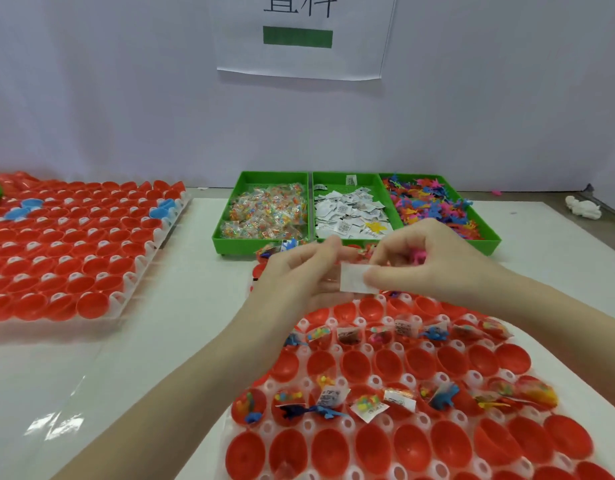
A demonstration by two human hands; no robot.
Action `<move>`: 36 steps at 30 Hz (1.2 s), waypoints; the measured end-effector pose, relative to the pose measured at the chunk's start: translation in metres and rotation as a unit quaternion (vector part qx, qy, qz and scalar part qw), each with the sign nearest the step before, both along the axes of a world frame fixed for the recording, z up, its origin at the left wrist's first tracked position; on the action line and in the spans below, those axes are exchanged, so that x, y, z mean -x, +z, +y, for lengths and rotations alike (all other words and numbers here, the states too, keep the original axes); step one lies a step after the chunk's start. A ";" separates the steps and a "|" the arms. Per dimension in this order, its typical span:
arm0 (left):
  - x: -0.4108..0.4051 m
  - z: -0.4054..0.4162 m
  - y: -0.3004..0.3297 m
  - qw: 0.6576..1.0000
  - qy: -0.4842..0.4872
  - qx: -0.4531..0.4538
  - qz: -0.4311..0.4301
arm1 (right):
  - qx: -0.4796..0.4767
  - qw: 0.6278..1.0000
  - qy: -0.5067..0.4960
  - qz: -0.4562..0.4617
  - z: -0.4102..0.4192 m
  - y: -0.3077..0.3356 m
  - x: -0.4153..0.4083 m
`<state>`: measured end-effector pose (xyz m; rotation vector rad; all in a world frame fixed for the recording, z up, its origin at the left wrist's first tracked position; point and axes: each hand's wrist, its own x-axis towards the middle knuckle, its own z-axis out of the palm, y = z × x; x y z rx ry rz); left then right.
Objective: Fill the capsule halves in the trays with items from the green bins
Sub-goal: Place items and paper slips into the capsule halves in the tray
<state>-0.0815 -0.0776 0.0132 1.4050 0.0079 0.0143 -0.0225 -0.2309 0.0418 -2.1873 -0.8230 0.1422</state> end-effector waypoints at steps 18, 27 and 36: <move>0.049 -0.035 -0.010 0.985 0.015 -0.145 -0.087 | -0.279 0.949 -0.063 0.132 -0.041 -0.022 0.076; 0.070 -0.050 -0.006 0.995 -0.010 -0.050 -0.080 | -0.305 0.949 -0.071 0.035 -0.040 -0.014 0.110; 0.085 -0.056 0.002 0.991 -0.025 -0.024 -0.129 | -0.295 0.948 -0.119 -0.026 -0.041 -0.012 0.122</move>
